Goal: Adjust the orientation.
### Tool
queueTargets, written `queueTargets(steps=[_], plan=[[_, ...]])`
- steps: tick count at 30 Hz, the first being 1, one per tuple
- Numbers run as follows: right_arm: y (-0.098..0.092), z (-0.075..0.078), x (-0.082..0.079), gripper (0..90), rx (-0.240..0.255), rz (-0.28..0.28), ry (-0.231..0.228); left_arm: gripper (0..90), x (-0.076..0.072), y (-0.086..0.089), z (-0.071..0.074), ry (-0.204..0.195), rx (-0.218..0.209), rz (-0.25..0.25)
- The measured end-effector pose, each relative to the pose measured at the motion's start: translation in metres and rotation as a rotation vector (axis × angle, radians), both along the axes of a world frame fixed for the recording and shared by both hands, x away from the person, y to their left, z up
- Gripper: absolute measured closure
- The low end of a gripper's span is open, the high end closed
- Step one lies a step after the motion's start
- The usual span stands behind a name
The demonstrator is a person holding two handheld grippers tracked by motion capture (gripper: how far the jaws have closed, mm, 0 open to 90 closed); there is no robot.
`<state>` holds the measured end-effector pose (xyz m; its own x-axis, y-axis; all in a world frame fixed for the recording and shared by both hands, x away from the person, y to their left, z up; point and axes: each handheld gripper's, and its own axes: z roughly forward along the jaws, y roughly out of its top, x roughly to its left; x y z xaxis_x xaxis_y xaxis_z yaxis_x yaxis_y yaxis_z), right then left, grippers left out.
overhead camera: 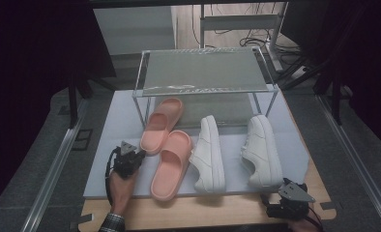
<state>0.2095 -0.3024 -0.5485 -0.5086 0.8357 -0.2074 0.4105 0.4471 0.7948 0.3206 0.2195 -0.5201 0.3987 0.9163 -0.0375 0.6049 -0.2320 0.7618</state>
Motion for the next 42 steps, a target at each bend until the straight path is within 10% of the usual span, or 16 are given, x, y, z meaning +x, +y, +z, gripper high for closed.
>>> queueTargets(steps=[21, 42], plan=[[0.0, 0.0, 0.0, 0.0, 0.001, 0.002, -0.003, 89.6, 0.035, -0.021, 0.013, -0.028, -0.042, -0.007], [0.0, 0.0, 0.0, 0.0, 0.001, 0.004, -0.003, 89.5, 0.08, -0.048, 0.018, 0.011, 0.024, -0.03]])
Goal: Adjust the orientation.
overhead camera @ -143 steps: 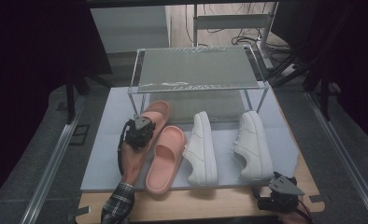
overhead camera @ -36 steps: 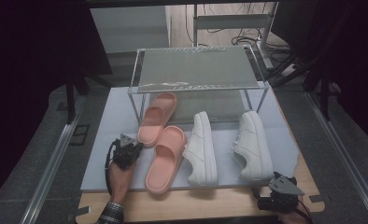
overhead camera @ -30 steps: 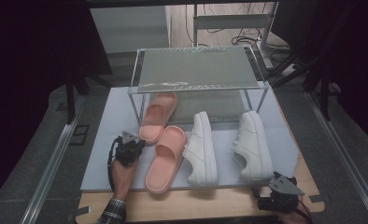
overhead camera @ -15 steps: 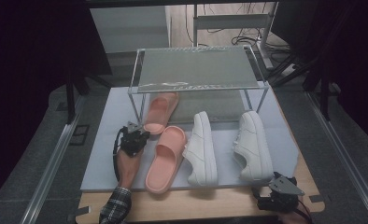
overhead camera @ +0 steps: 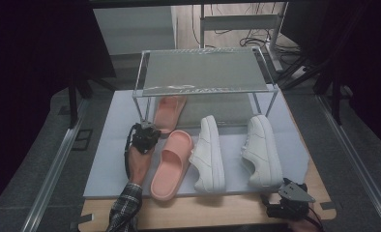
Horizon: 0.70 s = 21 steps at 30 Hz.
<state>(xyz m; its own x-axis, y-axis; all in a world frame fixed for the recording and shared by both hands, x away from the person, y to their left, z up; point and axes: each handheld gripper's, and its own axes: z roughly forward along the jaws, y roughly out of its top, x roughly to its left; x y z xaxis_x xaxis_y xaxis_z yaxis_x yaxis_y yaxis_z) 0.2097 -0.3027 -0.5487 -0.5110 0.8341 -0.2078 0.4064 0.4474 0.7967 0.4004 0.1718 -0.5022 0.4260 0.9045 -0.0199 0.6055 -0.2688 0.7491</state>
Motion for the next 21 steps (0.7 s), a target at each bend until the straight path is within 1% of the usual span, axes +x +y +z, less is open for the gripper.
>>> queueTargets(steps=[10, 17, 21], plan=[[0.0, 0.0, 0.0, 0.0, 0.001, 0.002, 0.001, 89.4, 0.016, -0.012, 0.002, 0.018, 0.024, -0.022], [0.0, 0.0, 0.0, 0.0, 0.001, 0.002, 0.0, 89.4, 0.026, -0.022, 0.003, 0.027, 0.065, -0.046], [0.0, 0.0, 0.0, 0.0, 0.002, 0.003, 0.001, 89.4, 0.031, -0.03, 0.004, 0.027, 0.109, -0.075]])
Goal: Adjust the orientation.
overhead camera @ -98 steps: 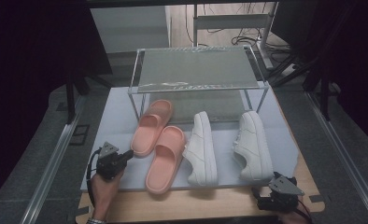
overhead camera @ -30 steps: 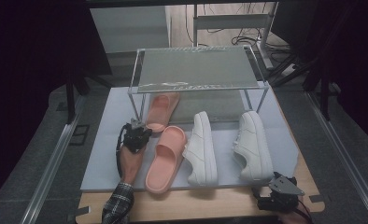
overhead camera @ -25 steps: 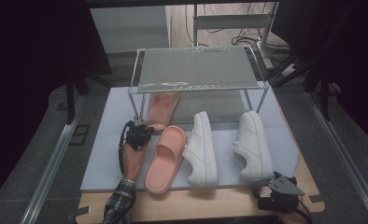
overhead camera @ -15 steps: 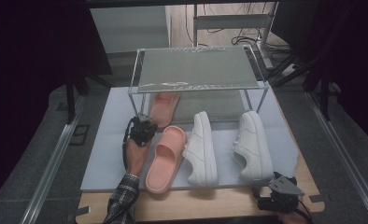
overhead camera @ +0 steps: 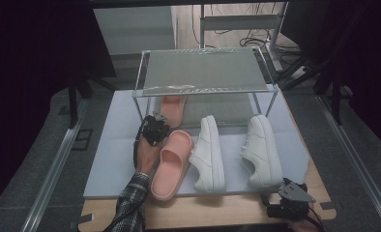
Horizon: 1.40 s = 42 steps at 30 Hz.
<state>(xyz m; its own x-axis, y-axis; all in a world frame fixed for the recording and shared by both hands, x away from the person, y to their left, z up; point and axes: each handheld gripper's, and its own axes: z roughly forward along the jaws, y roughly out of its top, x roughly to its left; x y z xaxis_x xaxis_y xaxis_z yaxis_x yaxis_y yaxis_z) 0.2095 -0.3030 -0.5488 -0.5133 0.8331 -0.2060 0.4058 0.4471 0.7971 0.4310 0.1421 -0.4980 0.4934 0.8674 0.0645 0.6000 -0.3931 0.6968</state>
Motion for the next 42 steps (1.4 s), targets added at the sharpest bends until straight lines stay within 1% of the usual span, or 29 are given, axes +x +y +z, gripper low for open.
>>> queueTargets(steps=[1, 3, 5, 9, 11, 14, 18, 22, 29, 32, 36, 40, 42], plan=[[0.0, 0.0, 0.0, 0.0, 0.0, 0.0, -0.001, 89.4, 0.001, -0.001, 0.001, 0.0, 0.011, -0.003], [0.0, 0.0, 0.0, 0.0, 0.0, 0.001, 0.0, 89.4, 0.001, -0.001, 0.002, 0.0, 0.019, -0.01], [0.0, 0.0, 0.0, 0.0, 0.0, 0.001, 0.0, 89.4, -0.001, 0.001, 0.003, -0.004, 0.011, -0.006], [0.0, 0.0, 0.0, 0.0, 0.0, 0.001, 0.0, 89.4, -0.006, 0.009, 0.007, -0.01, -0.024, -0.003], [0.0, 0.0, 0.0, 0.0, 0.0, 0.001, 0.0, 89.4, -0.01, 0.014, 0.01, -0.016, -0.058, 0.0], [0.0, 0.0, 0.0, 0.0, 0.0, 0.0, 0.0, 89.2, -0.018, 0.021, 0.014, -0.017, -0.096, 0.005], [0.0, 0.0, 0.0, 0.0, -0.001, 0.0, 0.0, 87.7, -0.03, 0.03, 0.018, -0.02, -0.139, -0.009], [0.0, 0.0, 0.0, 0.0, -0.001, -0.002, 0.0, 87.1, -0.046, 0.039, 0.023, -0.026, -0.15, -0.027], [0.0, 0.0, 0.0, 0.0, -0.001, -0.003, 0.0, 88.8, -0.072, 0.054, 0.03, -0.027, -0.204, -0.047], [0.0, 0.0, 0.0, 0.0, -0.002, -0.003, -0.001, 89.2, -0.084, 0.057, 0.032, -0.029, -0.208, -0.063], [0.0, 0.0, 0.0, 0.0, -0.002, -0.004, -0.001, 89.6, -0.103, 0.057, 0.034, -0.033, -0.202, -0.082], [0.0, 0.0, 0.0, 0.0, -0.002, -0.004, -0.001, 89.7, -0.117, 0.057, 0.031, -0.027, -0.218, -0.1], [0.0, 0.0, 0.0, 0.0, -0.001, -0.004, 0.0, 89.6, -0.124, 0.057, 0.029, -0.023, -0.234, -0.109]])
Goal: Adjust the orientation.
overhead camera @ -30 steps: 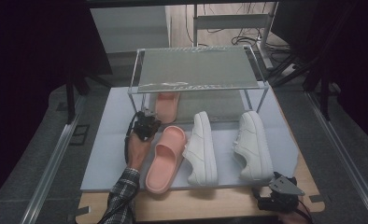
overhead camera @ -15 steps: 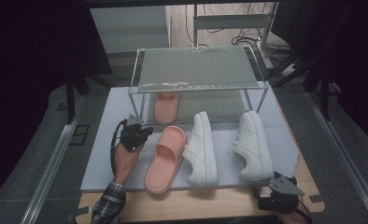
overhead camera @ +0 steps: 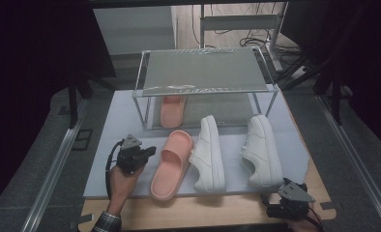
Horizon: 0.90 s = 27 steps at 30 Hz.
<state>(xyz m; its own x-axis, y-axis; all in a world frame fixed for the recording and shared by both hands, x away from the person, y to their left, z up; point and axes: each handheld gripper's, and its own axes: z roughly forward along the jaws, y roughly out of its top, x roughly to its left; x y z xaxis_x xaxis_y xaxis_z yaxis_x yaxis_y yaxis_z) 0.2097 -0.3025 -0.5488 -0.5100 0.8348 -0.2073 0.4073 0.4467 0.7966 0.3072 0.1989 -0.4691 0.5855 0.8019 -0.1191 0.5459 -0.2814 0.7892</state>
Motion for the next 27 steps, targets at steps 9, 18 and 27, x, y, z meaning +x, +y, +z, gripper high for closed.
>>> queueTargets(steps=[9, 18, 27], plan=[[0.0, 0.0, 0.0, 0.0, -0.002, 0.0, 0.0, 76.7, -0.01, -0.005, -0.009, 0.019, -0.032, -0.004], [0.0, 0.0, 0.0, 0.0, -0.002, 0.0, 0.0, 72.8, -0.002, -0.018, -0.016, 0.02, -0.018, 0.008], [0.0, 0.0, 0.0, 0.0, -0.003, 0.001, -0.002, 76.0, 0.008, -0.023, -0.022, 0.03, -0.024, 0.033]])
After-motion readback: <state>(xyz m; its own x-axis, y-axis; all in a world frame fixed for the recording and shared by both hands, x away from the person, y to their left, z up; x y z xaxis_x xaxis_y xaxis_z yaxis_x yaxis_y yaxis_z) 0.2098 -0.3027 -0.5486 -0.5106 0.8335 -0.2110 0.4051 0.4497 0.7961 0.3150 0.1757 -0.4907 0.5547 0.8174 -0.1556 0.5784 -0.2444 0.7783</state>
